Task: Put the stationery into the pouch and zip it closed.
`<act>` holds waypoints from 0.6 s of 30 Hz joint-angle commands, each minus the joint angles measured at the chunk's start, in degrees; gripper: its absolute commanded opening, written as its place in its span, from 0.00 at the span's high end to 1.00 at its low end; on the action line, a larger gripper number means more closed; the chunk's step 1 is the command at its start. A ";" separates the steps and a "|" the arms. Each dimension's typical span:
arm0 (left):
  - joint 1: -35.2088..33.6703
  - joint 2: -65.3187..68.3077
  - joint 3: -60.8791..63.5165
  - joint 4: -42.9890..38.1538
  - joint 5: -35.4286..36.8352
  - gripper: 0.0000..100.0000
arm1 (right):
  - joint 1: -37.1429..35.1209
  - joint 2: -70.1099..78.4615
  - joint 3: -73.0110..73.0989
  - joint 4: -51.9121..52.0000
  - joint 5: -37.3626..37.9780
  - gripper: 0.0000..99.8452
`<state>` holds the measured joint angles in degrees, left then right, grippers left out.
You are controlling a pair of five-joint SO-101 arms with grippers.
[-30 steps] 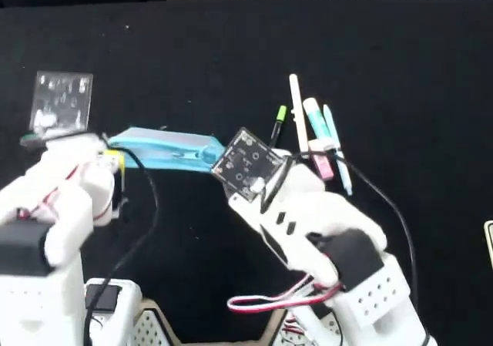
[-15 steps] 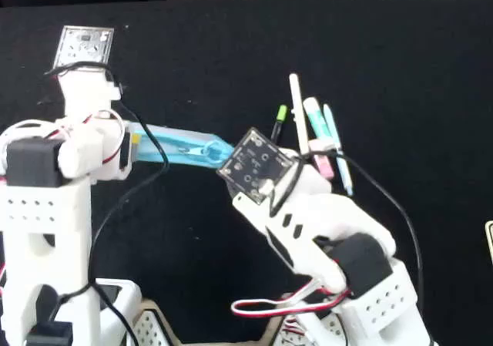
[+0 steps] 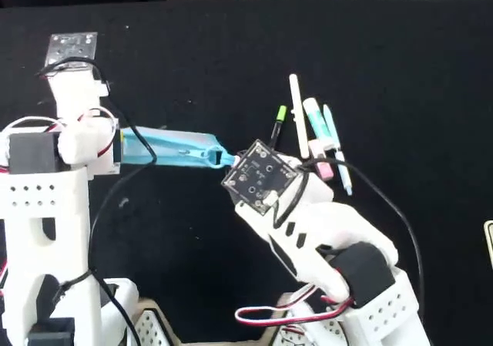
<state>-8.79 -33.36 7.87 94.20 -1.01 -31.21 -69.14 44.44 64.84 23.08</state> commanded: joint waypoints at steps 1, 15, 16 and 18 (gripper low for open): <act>-0.75 -0.70 -5.58 4.31 3.60 0.97 | 2.81 -0.92 -1.27 -0.26 0.62 0.99; 4.00 -1.67 -3.21 5.27 3.43 0.97 | 12.84 -0.84 -2.77 -0.35 0.18 0.99; 4.53 -1.67 -3.38 5.10 3.43 0.97 | 12.75 -0.84 -3.21 -0.35 0.18 0.99; 5.58 -1.67 -4.53 5.10 3.43 0.97 | 11.43 -0.84 -3.91 0.18 0.18 0.99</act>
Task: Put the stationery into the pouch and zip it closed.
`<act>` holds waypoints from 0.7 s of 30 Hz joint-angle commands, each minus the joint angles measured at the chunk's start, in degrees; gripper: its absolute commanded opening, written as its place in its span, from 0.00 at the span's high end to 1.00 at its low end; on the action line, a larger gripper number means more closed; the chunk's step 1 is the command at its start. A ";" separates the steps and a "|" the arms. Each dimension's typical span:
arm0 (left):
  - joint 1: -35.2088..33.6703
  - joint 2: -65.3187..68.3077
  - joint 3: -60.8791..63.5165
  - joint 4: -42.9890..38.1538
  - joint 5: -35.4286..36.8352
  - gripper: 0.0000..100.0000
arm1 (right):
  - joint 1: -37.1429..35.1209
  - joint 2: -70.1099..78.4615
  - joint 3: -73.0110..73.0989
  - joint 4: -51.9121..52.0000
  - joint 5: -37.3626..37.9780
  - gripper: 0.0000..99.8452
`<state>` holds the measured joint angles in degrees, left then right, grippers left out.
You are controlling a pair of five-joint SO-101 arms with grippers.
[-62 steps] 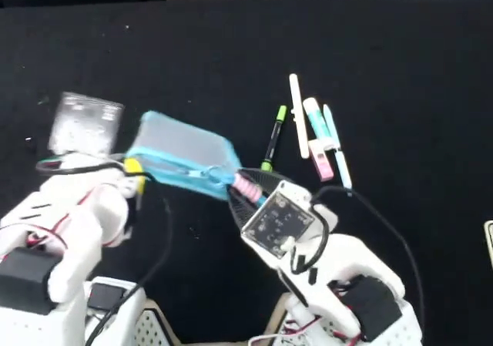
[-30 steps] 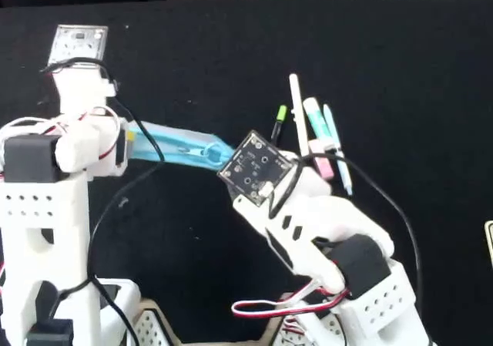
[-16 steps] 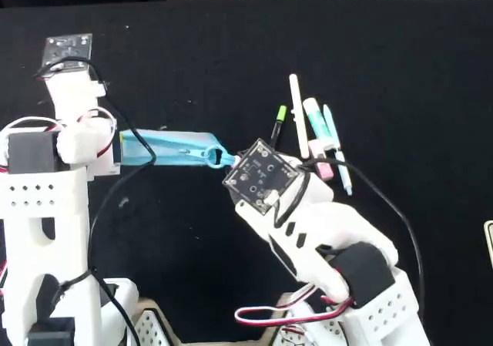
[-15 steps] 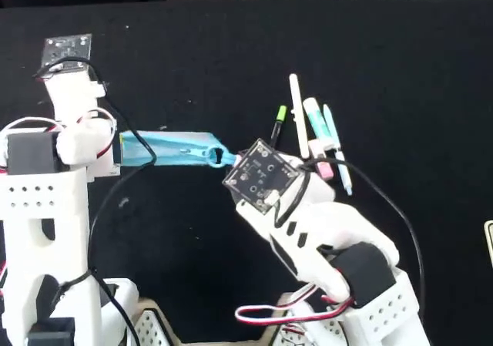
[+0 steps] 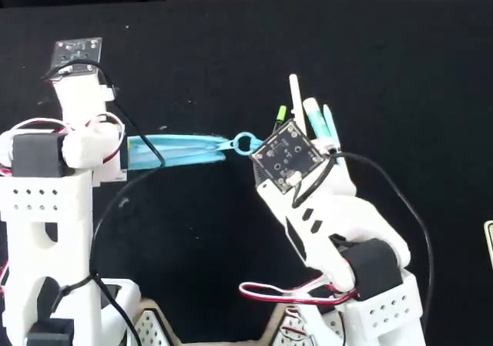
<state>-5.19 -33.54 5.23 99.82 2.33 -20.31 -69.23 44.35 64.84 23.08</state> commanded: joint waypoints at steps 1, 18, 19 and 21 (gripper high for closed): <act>2.51 -1.49 -2.59 -0.44 0.09 0.97 | -0.18 -0.75 -3.91 0.62 0.18 0.99; 3.30 -1.49 -2.68 -0.62 0.09 0.97 | -9.05 -1.71 -6.90 8.35 -7.21 0.81; 3.38 -1.49 -2.68 -0.62 0.09 0.97 | -9.58 -2.33 -8.40 9.41 -7.30 0.82; 3.38 -1.49 -2.77 -0.53 0.09 0.97 | -10.20 -3.65 -11.74 11.16 -8.09 0.85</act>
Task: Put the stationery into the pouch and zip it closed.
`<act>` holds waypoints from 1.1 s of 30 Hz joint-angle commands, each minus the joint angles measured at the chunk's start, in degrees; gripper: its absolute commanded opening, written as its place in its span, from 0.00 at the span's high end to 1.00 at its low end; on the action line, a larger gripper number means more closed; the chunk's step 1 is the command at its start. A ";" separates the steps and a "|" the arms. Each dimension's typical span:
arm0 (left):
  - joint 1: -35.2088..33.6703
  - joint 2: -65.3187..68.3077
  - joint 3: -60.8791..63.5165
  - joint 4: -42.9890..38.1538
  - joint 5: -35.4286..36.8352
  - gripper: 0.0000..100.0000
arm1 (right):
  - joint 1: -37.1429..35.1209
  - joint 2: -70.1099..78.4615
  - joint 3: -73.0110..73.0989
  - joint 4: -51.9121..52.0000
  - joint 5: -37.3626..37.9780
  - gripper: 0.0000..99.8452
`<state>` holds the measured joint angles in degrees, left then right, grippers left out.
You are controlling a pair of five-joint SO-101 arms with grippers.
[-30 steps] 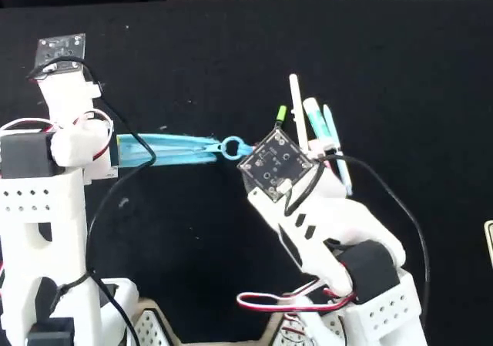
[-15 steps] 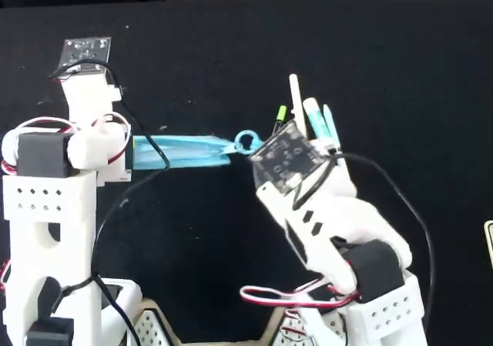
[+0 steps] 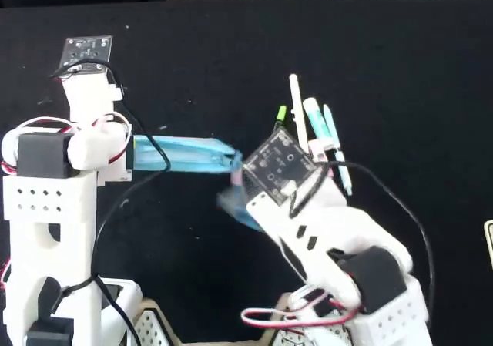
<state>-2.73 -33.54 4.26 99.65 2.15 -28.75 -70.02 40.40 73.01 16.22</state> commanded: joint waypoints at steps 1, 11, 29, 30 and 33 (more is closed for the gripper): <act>0.92 -1.49 -1.98 -0.26 0.18 0.97 | -1.49 -3.12 -9.54 3.78 -1.58 0.86; 0.48 -1.49 -6.64 1.14 0.18 0.95 | 16.70 4.00 -9.45 4.13 -4.04 0.87; 0.48 -1.05 -5.49 0.97 -3.34 0.97 | 35.16 30.37 11.38 -30.07 -5.54 0.87; 0.48 -0.88 -5.58 0.97 -3.34 0.97 | 35.16 32.75 10.33 -30.68 -5.54 0.87; 0.84 -0.88 -4.97 0.18 -3.34 0.97 | 35.16 40.92 5.14 -30.59 -5.54 0.87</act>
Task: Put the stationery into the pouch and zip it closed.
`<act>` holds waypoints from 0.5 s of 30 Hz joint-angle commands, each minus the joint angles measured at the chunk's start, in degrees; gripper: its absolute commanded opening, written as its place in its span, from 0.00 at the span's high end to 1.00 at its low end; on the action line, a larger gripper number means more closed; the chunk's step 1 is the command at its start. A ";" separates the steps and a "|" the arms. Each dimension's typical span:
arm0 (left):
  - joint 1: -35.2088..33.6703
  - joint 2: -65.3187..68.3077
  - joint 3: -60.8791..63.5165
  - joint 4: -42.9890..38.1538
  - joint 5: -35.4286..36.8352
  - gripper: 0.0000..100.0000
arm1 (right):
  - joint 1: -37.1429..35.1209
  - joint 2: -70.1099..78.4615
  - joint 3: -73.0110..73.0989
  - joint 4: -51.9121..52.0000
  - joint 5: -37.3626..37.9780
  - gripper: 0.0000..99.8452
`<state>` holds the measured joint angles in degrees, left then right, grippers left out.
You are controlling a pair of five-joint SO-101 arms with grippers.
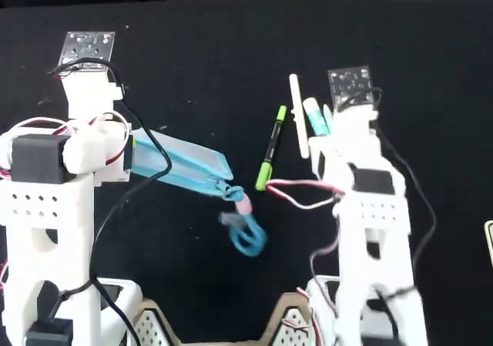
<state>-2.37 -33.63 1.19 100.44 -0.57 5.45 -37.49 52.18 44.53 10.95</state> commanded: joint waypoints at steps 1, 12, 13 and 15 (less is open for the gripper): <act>0.48 -0.79 -1.54 -1.32 -0.62 0.97 | 0.97 11.12 -8.31 -2.11 -0.26 0.87; 0.04 -1.41 5.05 -1.76 -1.05 0.97 | -0.18 32.22 -19.47 0.62 7.91 0.87; 0.04 -1.41 6.20 -1.85 -1.05 0.97 | -0.26 33.19 -20.00 1.14 9.49 0.87; 0.22 -1.41 8.22 -2.11 -1.05 0.97 | -0.09 34.59 -20.70 1.05 12.04 0.87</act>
<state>-2.55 -34.33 6.29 99.12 -1.01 5.98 -4.53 35.65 44.88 17.80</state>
